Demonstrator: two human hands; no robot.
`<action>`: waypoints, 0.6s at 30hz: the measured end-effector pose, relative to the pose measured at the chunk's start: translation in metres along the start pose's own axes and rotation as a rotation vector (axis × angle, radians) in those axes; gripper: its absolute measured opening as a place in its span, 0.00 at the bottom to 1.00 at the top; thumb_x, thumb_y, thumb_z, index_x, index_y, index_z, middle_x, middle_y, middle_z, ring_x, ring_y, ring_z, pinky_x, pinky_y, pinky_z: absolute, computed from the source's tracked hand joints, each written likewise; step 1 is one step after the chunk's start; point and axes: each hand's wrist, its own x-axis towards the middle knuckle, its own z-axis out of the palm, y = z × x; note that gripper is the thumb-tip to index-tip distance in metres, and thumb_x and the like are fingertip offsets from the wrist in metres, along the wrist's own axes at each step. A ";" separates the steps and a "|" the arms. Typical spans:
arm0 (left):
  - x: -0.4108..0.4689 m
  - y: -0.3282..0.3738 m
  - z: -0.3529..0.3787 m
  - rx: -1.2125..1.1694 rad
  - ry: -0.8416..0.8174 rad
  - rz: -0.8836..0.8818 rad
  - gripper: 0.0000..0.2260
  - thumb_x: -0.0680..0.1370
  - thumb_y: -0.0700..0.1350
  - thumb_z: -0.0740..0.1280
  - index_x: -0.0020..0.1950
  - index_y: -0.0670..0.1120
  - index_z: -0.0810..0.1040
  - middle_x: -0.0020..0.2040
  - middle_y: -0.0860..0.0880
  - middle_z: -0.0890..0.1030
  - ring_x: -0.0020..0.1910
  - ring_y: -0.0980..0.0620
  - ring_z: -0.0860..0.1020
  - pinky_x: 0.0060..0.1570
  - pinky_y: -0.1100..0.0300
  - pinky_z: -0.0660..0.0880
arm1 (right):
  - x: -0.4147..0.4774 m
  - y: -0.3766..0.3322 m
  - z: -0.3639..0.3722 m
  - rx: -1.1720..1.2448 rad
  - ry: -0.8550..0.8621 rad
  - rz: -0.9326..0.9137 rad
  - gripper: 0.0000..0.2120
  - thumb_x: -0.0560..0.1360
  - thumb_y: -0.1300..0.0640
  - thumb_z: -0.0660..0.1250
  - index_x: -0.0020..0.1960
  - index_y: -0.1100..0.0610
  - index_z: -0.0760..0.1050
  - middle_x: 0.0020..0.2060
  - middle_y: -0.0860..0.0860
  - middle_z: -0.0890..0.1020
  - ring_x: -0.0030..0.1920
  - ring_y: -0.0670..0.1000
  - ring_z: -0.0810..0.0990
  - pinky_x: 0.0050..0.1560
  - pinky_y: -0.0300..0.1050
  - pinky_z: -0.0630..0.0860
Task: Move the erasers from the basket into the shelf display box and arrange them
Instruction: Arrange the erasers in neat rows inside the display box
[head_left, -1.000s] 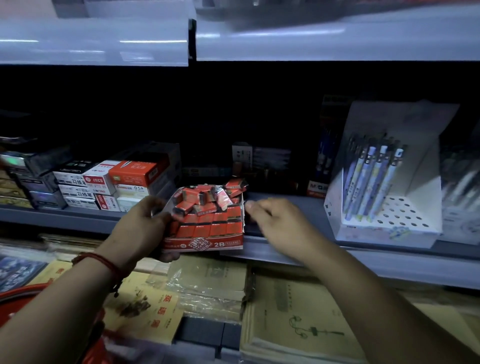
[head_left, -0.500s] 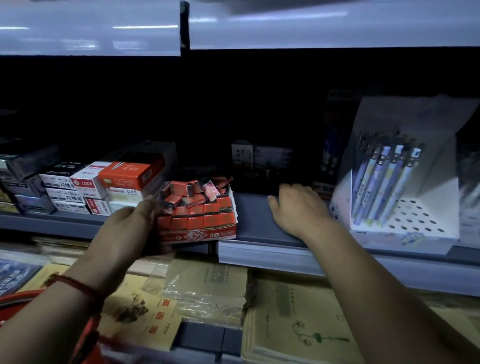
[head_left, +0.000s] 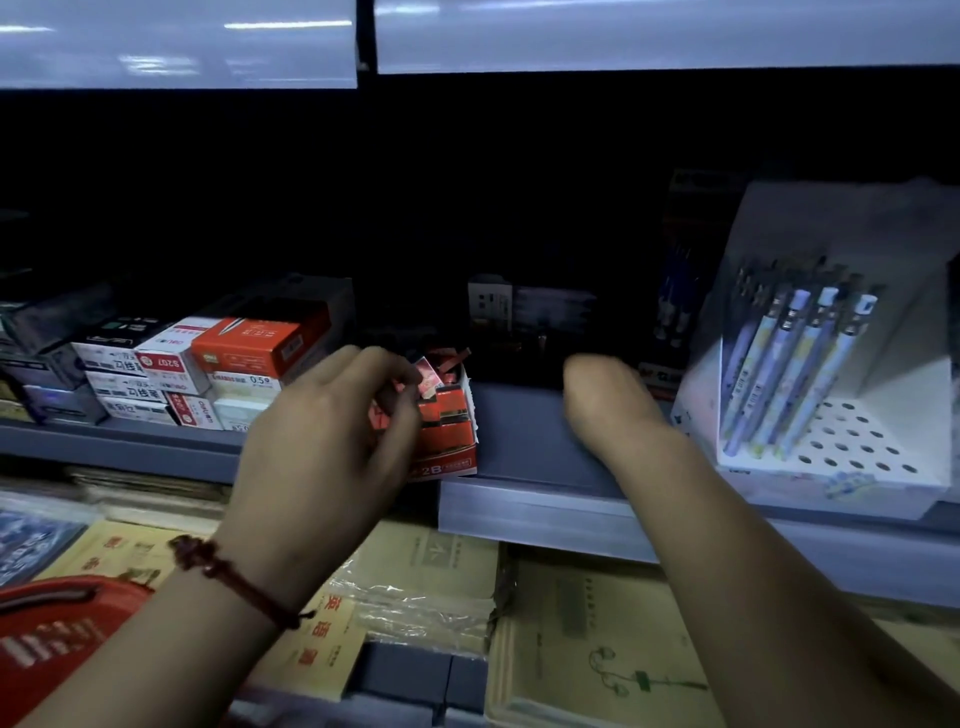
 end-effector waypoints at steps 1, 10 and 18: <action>0.004 0.000 0.006 -0.018 -0.008 0.006 0.05 0.79 0.47 0.67 0.54 0.50 0.80 0.45 0.55 0.77 0.43 0.52 0.77 0.41 0.52 0.77 | -0.002 0.001 0.000 0.002 0.016 -0.016 0.09 0.75 0.72 0.60 0.41 0.61 0.71 0.46 0.63 0.79 0.50 0.63 0.80 0.43 0.47 0.70; 0.057 -0.005 0.042 -0.055 -0.191 -0.017 0.12 0.78 0.46 0.70 0.60 0.48 0.82 0.54 0.49 0.82 0.53 0.49 0.80 0.56 0.58 0.75 | -0.039 0.013 -0.002 0.162 0.150 -0.234 0.12 0.79 0.46 0.64 0.56 0.54 0.76 0.52 0.50 0.75 0.55 0.53 0.70 0.57 0.48 0.72; 0.127 -0.012 0.070 -0.101 -0.603 -0.344 0.11 0.80 0.47 0.69 0.37 0.50 0.76 0.27 0.52 0.78 0.22 0.49 0.78 0.17 0.66 0.70 | -0.004 0.014 -0.007 0.414 0.147 0.027 0.14 0.79 0.52 0.65 0.43 0.63 0.75 0.33 0.53 0.75 0.40 0.57 0.77 0.38 0.46 0.68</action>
